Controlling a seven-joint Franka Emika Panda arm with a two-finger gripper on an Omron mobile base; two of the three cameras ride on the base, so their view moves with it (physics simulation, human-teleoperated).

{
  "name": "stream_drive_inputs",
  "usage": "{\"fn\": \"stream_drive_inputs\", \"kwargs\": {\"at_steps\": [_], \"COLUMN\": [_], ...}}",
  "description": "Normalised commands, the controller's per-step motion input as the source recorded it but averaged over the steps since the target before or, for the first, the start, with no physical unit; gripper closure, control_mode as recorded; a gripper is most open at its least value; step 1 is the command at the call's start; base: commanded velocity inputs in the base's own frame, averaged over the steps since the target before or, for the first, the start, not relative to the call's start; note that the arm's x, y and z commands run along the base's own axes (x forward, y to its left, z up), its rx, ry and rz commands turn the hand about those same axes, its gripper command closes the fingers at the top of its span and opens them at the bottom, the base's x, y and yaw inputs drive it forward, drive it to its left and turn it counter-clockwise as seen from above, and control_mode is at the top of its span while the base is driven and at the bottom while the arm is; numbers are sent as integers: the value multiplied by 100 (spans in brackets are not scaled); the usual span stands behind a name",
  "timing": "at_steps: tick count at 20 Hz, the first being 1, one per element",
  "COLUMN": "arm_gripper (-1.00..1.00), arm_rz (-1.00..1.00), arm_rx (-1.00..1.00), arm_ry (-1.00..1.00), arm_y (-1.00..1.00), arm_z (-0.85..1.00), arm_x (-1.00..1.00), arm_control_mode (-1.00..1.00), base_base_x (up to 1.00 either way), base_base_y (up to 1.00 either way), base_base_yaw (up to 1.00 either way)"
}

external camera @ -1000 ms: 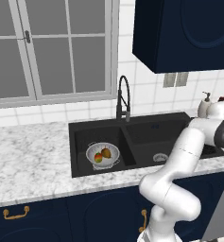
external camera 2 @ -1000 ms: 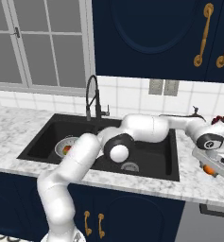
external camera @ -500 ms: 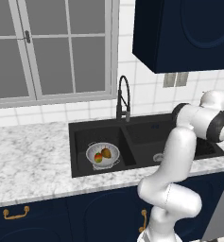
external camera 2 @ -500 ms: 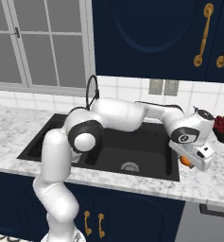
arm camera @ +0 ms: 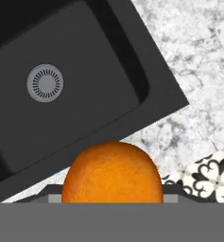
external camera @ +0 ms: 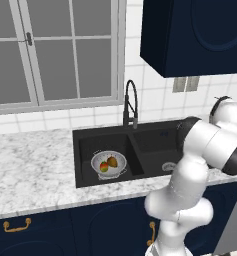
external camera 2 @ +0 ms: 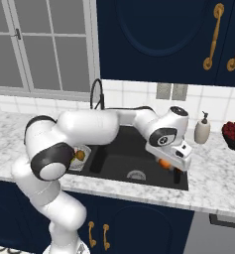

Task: Put the colander in the sink, put the tangerine, pear, mango in the colander, and turn on the sink faucet and pour water over the colander.

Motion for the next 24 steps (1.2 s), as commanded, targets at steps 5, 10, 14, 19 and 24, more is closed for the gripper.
{"fn": "stream_drive_inputs", "kwargs": {"at_steps": [5,10,14,19,24], "arm_gripper": [100,100,100,100,100], "arm_rz": [25,23,14,12,8], "arm_rx": [0,0,0,0,0], "arm_ry": [3,3,1,2,0], "arm_y": [100,100,100,100,100], "arm_z": [36,31,24,18,15], "arm_x": [-31,-7,3,1,0], "arm_control_mode": [-100,-100,-100,-100,-100], "base_base_x": [0,0,0,0,0], "base_base_y": [0,0,0,0,0], "base_base_yaw": [0,0,0,0,0]}}
